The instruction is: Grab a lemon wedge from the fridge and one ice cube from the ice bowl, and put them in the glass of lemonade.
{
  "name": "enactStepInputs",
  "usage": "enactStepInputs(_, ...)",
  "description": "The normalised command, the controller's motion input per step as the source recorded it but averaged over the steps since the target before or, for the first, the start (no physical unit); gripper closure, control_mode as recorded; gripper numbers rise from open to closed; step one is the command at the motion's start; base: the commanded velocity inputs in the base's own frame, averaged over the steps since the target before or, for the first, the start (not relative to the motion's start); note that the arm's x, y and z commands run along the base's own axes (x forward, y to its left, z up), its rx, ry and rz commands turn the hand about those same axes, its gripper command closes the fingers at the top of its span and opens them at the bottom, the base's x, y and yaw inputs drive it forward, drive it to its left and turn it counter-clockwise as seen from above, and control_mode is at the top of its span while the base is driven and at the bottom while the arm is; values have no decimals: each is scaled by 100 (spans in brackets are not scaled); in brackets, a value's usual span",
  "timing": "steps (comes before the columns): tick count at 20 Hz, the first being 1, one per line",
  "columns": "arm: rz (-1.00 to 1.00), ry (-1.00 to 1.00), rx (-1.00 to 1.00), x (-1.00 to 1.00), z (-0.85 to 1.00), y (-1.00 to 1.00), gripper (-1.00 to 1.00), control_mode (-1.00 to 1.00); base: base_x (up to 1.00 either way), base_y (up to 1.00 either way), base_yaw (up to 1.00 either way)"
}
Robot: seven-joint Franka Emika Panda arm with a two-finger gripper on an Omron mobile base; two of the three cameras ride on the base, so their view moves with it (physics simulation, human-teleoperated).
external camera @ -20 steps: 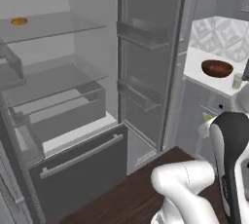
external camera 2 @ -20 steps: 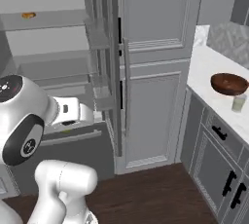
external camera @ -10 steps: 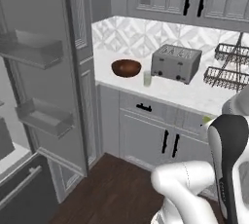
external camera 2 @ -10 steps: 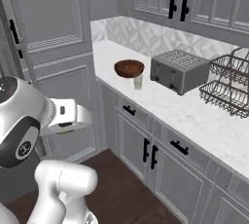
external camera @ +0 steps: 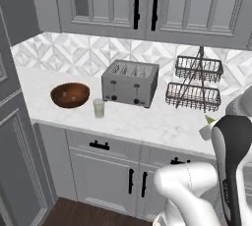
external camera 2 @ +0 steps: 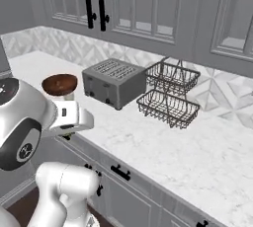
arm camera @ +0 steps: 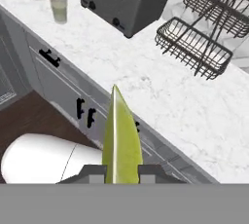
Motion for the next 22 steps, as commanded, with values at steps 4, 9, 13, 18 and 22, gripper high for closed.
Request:
enactStepInputs(4,0,0,0,0,0,0,100,100,87,46,-42)
enactStepInputs(9,0,0,0,0,0,0,100,100,7,99,-35)
enactStepInputs(13,0,0,0,0,0,0,100,100,-6,100,-37)
enactStepInputs(18,0,0,0,0,0,0,100,100,54,97,-35)
enactStepInputs(22,0,0,0,0,0,0,100,100,55,98,-33)
